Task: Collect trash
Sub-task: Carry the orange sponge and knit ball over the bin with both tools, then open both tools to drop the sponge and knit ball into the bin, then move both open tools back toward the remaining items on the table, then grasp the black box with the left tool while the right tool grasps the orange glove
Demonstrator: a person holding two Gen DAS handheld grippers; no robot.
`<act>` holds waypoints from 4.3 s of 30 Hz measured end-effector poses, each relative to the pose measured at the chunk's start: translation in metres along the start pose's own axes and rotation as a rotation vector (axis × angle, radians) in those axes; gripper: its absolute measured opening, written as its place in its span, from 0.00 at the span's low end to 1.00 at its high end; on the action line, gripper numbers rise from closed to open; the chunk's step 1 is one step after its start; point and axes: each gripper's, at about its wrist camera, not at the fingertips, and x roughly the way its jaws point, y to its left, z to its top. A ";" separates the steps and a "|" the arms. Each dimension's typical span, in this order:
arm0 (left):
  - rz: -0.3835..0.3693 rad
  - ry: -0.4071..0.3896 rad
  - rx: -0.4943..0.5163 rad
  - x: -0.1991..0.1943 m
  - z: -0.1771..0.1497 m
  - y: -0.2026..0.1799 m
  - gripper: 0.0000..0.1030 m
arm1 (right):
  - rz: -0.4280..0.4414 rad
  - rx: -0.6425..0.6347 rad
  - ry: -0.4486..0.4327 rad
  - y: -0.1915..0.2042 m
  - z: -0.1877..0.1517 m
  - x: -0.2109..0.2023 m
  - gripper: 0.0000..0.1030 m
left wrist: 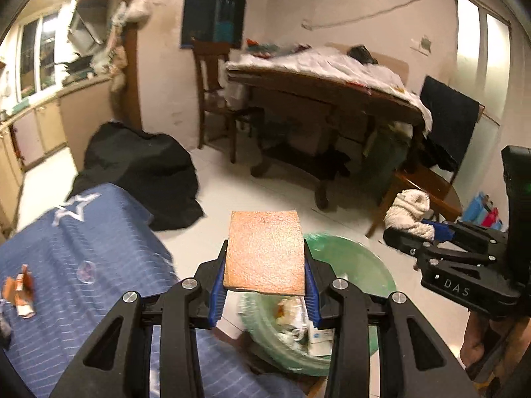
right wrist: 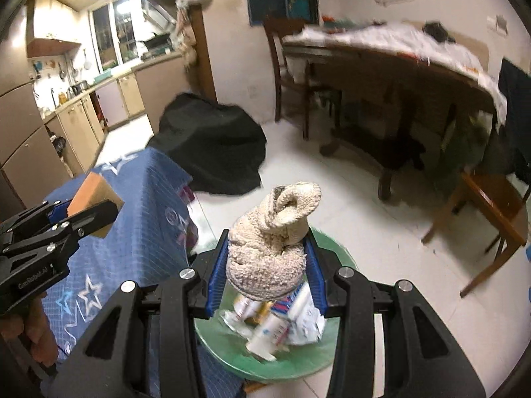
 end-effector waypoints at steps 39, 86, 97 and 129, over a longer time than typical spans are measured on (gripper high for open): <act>0.001 0.189 0.034 0.131 -0.030 -0.014 0.38 | 0.023 0.049 0.251 -0.057 -0.033 0.059 0.39; 0.295 0.084 -0.231 -0.043 -0.110 0.207 0.69 | 0.399 -0.237 0.036 0.178 -0.028 0.022 0.71; 0.510 0.041 -0.353 -0.159 -0.183 0.404 0.74 | 0.528 -0.346 0.116 0.306 -0.043 0.045 0.74; 0.428 0.145 -0.222 -0.091 -0.195 0.472 0.18 | 0.470 -0.417 0.192 0.468 -0.004 0.182 0.10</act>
